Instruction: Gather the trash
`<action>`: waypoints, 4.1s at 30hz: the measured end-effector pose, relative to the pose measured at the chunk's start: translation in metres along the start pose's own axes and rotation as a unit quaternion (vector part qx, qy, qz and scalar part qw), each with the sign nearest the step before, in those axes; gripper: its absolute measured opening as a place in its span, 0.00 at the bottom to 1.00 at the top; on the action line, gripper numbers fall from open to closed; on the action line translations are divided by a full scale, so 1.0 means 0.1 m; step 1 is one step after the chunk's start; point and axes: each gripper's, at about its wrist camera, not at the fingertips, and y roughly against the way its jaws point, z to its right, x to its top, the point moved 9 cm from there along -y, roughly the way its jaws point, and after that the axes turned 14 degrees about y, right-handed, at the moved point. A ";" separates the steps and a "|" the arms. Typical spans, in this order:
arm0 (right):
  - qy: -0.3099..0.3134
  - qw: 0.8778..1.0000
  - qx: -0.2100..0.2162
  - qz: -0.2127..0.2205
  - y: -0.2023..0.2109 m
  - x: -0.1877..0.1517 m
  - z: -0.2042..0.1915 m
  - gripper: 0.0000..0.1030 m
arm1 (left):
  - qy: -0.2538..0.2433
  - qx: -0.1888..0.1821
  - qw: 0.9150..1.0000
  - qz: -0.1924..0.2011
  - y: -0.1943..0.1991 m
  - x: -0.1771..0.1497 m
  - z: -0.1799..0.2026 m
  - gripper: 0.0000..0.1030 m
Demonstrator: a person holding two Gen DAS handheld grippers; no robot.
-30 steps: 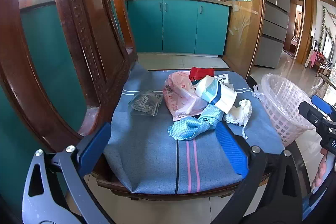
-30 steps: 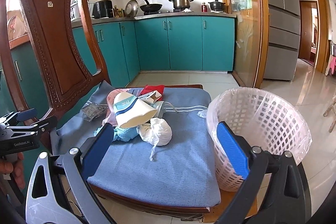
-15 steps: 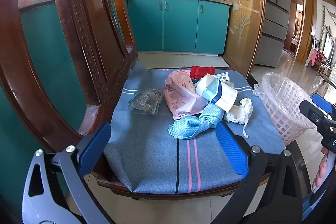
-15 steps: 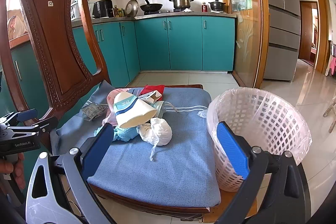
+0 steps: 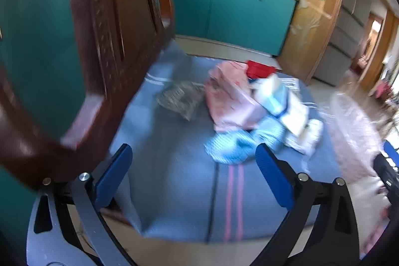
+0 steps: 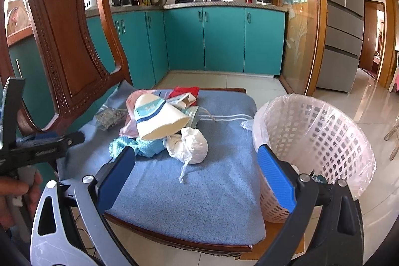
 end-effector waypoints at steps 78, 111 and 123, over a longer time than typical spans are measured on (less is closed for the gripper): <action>0.003 0.989 0.120 -0.090 -0.76 -0.04 -0.06 0.23 | -0.061 -0.048 0.997 0.002 -0.72 0.55 0.22 0.01; 0.037 0.988 0.097 -0.117 -0.76 -0.24 0.06 0.74 | -0.134 0.027 0.990 -0.028 -0.67 0.01 0.15 0.92; 0.109 0.979 0.087 -0.146 -0.98 -0.37 -0.19 0.74 | -0.075 0.028 0.995 -0.065 -1.04 0.10 -0.04 0.52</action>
